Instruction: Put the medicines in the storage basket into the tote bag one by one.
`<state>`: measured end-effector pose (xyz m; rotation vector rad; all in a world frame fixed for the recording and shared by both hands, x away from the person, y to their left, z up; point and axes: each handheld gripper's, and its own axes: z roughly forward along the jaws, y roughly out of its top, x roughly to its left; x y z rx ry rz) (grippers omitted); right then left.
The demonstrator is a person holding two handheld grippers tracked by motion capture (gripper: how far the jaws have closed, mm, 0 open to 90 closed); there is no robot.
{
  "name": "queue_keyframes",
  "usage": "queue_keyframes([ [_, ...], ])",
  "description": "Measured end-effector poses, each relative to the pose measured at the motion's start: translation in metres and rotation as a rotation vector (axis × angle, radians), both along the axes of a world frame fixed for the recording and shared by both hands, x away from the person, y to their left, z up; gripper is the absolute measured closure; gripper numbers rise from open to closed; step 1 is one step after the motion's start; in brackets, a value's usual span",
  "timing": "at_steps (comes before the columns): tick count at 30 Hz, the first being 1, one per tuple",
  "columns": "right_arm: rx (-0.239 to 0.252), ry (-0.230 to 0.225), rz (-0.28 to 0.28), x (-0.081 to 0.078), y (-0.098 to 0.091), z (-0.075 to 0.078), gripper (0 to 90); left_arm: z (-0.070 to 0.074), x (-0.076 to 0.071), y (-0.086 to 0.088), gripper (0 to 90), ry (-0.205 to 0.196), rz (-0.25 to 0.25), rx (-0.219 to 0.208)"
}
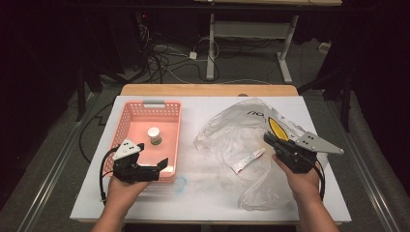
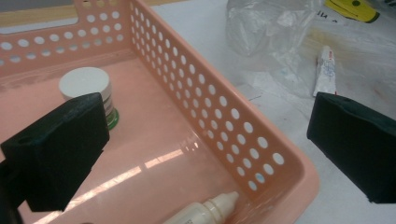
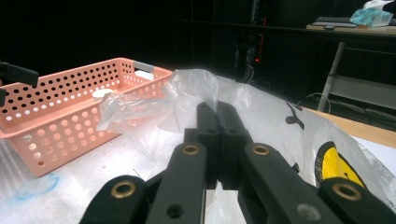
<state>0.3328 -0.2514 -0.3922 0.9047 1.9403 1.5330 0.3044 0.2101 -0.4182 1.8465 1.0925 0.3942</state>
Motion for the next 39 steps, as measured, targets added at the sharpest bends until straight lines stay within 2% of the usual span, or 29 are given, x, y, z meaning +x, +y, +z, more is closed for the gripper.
queue_keyframes([
  [6,-0.001,0.0,0.0,0.0,0.0,0.0,90.0,-0.001,0.002,0.011,0.0,0.004,0.031,-0.004],
  [12,0.001,-0.001,-0.003,0.0,0.0,0.0,90.0,-0.003,0.002,0.015,0.0,0.004,0.038,-0.007],
  [16,0.001,-0.007,-0.006,-0.001,-0.001,0.001,90.0,-0.001,0.003,0.014,0.0,-0.005,0.016,-0.021],
  [18,0.002,-0.006,-0.004,0.0,-0.001,0.001,90.0,0.001,0.003,0.012,0.0,-0.016,0.018,-0.024],
  [22,0.003,-0.006,-0.004,0.0,-0.001,0.002,90.0,0.006,0.008,0.007,0.0,-0.014,0.024,-0.015],
  [25,0.006,-0.008,-0.004,-0.001,-0.002,0.002,90.0,0.01,0.016,0.005,0.0,0.002,0.022,-0.012],
  [31,0.004,-0.006,-0.001,-0.001,0.0,0.002,90.0,0.023,0.034,0.006,0.0,-0.009,0.057,-0.052],
  [33,0.003,-0.004,-0.002,-0.001,0.001,0.002,90.0,0.026,0.043,0.007,0.0,-0.015,0.066,-0.04],
  [39,0.0,0.005,-0.001,0.001,0.001,-0.001,90.0,0.025,0.07,0.007,0.0,0.015,0.068,-0.04],
])
